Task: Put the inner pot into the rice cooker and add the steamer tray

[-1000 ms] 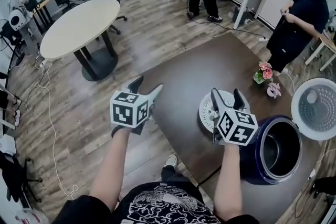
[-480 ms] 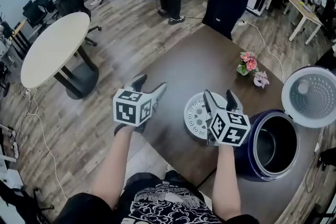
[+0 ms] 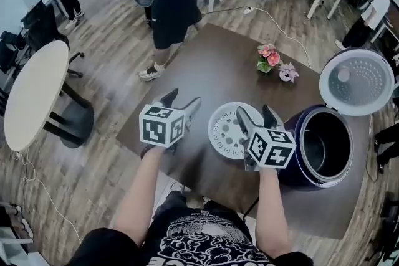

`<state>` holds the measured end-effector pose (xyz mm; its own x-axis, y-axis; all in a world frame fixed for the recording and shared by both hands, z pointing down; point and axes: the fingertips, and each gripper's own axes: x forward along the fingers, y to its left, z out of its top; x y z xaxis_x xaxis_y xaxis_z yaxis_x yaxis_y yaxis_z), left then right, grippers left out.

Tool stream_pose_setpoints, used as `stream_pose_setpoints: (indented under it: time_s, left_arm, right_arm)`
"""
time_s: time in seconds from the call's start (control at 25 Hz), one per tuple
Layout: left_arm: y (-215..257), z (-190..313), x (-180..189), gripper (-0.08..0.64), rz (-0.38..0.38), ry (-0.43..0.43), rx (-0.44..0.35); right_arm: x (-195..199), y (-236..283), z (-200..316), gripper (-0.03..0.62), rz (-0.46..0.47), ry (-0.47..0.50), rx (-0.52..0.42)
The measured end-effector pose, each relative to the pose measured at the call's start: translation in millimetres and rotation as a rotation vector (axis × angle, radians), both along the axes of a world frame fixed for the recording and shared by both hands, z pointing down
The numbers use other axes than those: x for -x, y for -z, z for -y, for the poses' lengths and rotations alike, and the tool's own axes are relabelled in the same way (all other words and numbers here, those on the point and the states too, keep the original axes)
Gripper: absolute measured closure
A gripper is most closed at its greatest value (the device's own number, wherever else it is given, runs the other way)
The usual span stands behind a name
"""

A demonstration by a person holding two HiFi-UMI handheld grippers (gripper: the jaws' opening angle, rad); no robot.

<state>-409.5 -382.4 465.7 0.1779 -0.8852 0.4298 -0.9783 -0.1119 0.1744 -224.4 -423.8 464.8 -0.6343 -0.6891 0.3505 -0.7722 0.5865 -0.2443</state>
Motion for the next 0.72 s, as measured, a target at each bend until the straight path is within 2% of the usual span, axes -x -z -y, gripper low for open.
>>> stream_pose_setpoints:
  time_s: [0.4, 0.72]
  left_arm:
    - [-32, 26, -25, 0.241, -0.044, -0.299, 0.079]
    - [-61, 26, -58, 0.241, -0.056, -0.531, 0.186]
  right_arm:
    - [-30, -25, -33, 0.268, -0.006, -0.294, 0.080]
    - [-52, -54, -77, 0.278, 0.003, -0.516, 0.159]
